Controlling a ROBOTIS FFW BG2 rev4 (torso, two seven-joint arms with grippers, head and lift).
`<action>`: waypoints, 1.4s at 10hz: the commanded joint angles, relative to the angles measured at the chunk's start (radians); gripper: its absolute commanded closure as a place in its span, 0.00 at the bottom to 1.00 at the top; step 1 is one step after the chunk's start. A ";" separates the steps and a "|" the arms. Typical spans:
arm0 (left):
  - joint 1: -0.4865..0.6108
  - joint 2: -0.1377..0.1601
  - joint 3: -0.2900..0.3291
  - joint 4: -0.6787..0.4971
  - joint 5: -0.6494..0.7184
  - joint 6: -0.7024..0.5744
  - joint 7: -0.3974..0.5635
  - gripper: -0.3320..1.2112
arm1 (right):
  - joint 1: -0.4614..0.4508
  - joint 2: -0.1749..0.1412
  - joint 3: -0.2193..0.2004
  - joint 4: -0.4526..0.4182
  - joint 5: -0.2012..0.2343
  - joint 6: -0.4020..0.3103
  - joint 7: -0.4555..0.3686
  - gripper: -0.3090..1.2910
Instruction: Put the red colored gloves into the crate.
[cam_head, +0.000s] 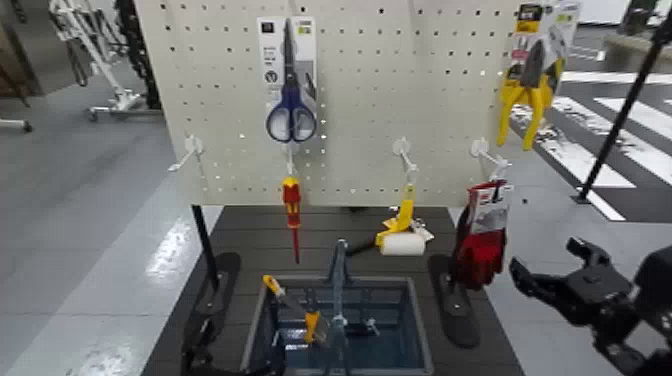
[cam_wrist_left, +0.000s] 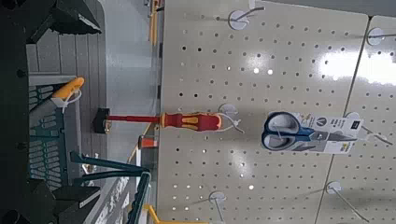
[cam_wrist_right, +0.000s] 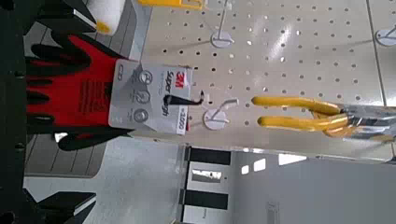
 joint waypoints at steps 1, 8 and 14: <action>-0.003 -0.100 -0.005 0.003 -0.001 -0.005 -0.001 0.27 | -0.144 -0.056 0.016 0.146 -0.030 -0.010 0.067 0.22; -0.008 -0.106 -0.008 0.007 -0.007 -0.017 -0.001 0.27 | -0.396 -0.142 0.168 0.459 -0.142 -0.068 0.268 0.22; -0.012 -0.110 -0.013 0.010 -0.011 -0.023 -0.001 0.27 | -0.485 -0.167 0.249 0.525 -0.162 -0.069 0.324 0.22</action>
